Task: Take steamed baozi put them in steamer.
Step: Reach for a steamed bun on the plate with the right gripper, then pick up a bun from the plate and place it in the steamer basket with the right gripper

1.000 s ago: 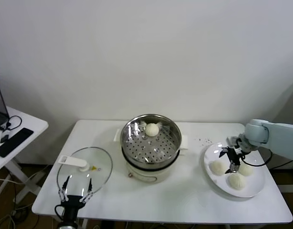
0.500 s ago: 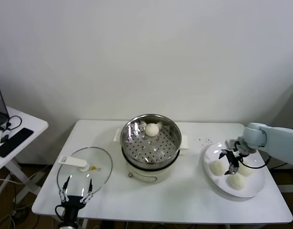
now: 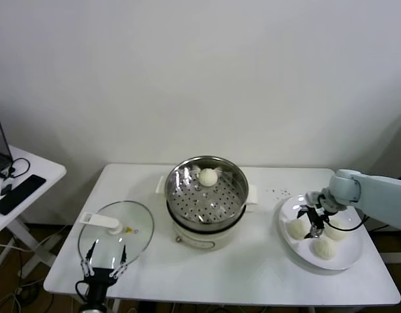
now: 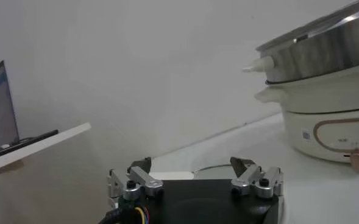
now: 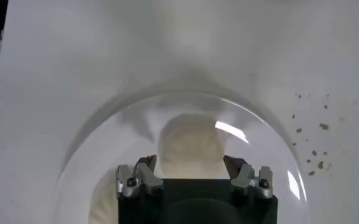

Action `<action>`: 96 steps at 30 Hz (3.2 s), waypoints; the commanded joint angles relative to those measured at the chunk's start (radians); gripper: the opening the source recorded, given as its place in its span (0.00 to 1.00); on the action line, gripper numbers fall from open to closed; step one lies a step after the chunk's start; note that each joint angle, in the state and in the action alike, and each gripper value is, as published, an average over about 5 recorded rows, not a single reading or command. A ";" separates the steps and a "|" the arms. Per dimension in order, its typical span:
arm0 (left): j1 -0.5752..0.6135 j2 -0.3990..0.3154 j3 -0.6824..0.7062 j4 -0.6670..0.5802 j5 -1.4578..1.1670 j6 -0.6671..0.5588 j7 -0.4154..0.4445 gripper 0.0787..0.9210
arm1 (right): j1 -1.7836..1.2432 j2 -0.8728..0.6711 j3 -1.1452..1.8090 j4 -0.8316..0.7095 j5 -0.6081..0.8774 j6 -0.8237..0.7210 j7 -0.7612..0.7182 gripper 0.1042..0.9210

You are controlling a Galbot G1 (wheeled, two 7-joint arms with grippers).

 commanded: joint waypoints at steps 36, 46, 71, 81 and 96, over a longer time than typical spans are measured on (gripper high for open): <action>0.004 0.008 0.006 0.007 0.014 -0.008 -0.002 0.88 | 0.511 0.016 -0.283 0.206 0.199 0.062 -0.101 0.61; 0.012 0.009 0.012 0.001 0.018 -0.010 -0.003 0.88 | 0.752 0.096 -0.332 0.247 0.364 0.061 -0.175 0.61; 0.006 0.009 0.022 0.004 0.035 -0.012 -0.001 0.88 | 0.423 0.478 0.023 0.150 0.450 -0.157 -0.026 0.61; 0.002 0.008 0.017 0.011 0.032 -0.012 0.000 0.88 | 0.270 0.591 0.071 -0.009 0.345 -0.152 -0.019 0.61; -0.004 0.009 0.014 0.023 0.032 -0.015 -0.001 0.88 | 0.189 0.664 0.085 -0.080 0.293 -0.143 -0.017 0.61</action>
